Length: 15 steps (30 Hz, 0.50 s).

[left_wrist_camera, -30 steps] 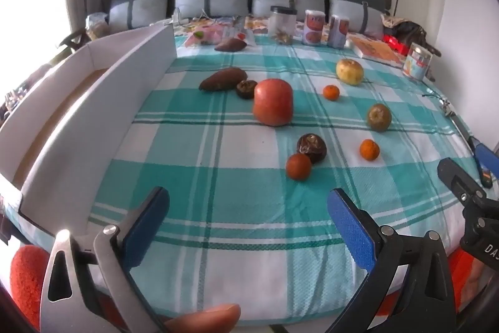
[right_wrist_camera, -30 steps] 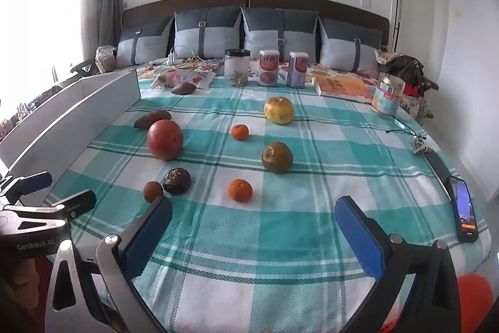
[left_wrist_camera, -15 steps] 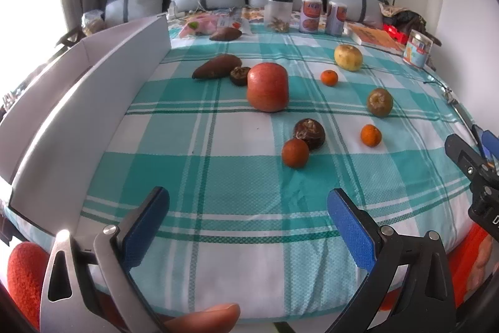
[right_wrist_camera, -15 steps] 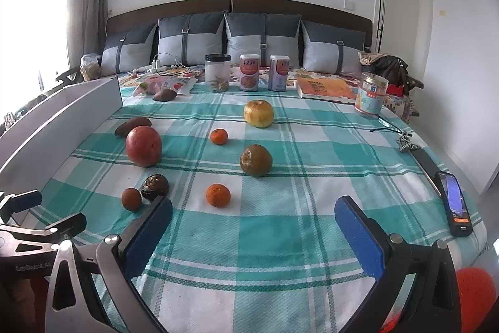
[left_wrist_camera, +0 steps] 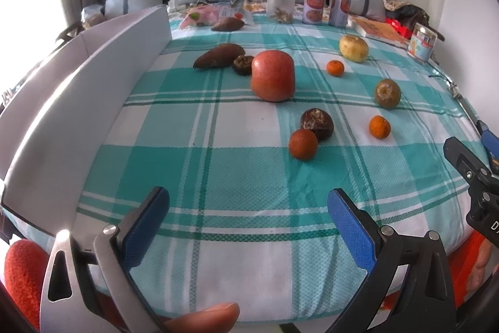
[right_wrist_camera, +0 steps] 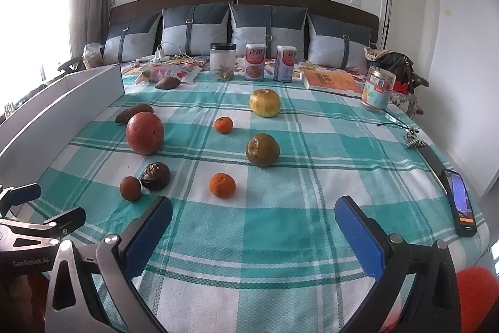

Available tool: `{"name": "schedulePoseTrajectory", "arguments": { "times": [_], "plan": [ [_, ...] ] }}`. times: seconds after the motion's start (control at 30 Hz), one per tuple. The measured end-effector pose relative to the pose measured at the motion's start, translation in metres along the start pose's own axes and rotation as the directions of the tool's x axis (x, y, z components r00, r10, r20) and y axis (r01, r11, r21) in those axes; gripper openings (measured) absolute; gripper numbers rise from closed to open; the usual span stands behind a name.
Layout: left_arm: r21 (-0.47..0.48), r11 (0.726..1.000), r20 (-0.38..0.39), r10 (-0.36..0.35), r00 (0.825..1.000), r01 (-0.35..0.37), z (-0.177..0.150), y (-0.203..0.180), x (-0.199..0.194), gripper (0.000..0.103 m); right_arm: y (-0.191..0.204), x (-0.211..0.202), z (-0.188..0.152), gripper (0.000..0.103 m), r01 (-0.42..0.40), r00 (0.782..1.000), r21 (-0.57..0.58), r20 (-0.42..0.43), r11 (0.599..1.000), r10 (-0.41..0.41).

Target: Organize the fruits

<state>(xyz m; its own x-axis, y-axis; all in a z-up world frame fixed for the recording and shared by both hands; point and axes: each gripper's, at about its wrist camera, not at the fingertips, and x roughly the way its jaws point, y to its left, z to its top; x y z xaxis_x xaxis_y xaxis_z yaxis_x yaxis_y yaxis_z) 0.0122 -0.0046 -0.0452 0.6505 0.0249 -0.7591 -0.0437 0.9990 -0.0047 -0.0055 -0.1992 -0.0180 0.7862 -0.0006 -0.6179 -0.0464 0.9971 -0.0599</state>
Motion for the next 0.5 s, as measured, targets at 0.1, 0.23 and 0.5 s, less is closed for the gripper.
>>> {"name": "schedulePoseTrajectory", "arguments": {
  "times": [0.1, 0.23, 0.5],
  "plan": [
    [0.003, 1.0, -0.004, -0.002, 1.0, 0.002, -0.001, 0.0, 0.002, 0.102, 0.0, 0.003, -0.001, 0.103, -0.001, 1.0, -0.001, -0.008, 1.0, 0.001],
    [0.004, 1.0, -0.029, 0.001, 1.0, -0.001, -0.003, 0.0, 0.01, 0.102, 0.001, 0.009, -0.003, 0.103, -0.001, 1.0, -0.003, -0.026, 1.0, 0.001],
    [0.002, 0.999, -0.125, 0.039, 0.991, -0.039, -0.013, 0.007, 0.048, 0.102, 0.001, 0.029, -0.013, 0.103, 0.002, 0.994, -0.011, -0.106, 1.0, -0.003]
  ]
}}
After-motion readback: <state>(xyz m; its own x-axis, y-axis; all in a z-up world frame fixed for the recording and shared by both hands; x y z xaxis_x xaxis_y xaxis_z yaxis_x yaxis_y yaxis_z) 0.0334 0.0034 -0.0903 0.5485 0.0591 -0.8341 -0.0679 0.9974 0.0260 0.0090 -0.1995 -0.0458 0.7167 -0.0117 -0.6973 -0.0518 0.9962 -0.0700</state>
